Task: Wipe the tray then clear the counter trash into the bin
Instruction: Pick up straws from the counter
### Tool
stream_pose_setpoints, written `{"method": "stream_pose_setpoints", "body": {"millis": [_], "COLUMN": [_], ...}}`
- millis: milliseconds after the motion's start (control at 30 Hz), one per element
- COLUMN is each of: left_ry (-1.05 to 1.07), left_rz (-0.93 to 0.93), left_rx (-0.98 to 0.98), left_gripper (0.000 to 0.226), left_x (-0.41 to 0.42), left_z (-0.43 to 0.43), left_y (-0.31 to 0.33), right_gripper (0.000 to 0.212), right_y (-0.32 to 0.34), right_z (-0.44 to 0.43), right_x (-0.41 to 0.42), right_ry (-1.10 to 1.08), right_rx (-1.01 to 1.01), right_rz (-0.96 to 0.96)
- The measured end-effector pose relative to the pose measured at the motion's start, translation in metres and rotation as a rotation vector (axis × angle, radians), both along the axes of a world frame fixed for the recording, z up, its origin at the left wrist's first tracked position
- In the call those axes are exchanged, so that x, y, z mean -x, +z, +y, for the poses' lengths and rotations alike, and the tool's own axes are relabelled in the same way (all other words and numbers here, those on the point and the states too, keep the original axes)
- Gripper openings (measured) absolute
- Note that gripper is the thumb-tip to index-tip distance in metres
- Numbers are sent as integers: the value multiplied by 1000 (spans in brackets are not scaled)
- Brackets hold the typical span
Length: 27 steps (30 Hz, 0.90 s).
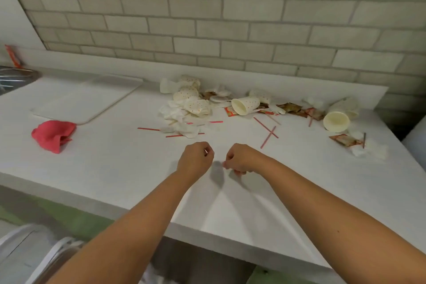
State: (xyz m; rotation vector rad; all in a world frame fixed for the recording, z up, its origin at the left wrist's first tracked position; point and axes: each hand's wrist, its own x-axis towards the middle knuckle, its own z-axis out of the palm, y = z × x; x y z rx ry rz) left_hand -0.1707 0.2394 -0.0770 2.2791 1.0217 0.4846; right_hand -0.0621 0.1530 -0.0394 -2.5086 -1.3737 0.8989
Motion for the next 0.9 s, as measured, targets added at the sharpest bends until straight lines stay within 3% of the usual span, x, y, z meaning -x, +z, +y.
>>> {"method": "stream_pose_setpoints", "body": {"millis": [200, 367, 633, 900], "left_ry": [-80, -84, -56, 36], "left_rz": [44, 97, 384, 420], "left_rx": [33, -7, -206, -170], "left_gripper": [22, 24, 47, 61], "left_x": [-84, -146, -211, -250], "left_z": [-23, -39, -59, -46], "left_y": [-10, -19, -30, -29], "right_gripper": [32, 16, 49, 102], "right_y": [-9, -24, -53, -52], "right_z": [-37, -60, -83, -69], "right_x": [-77, -135, -204, -248], "right_ry": [-108, -204, -273, -273], "right_rx": [-5, -45, -116, -83], "right_rz": [-69, -152, -301, -176]}}
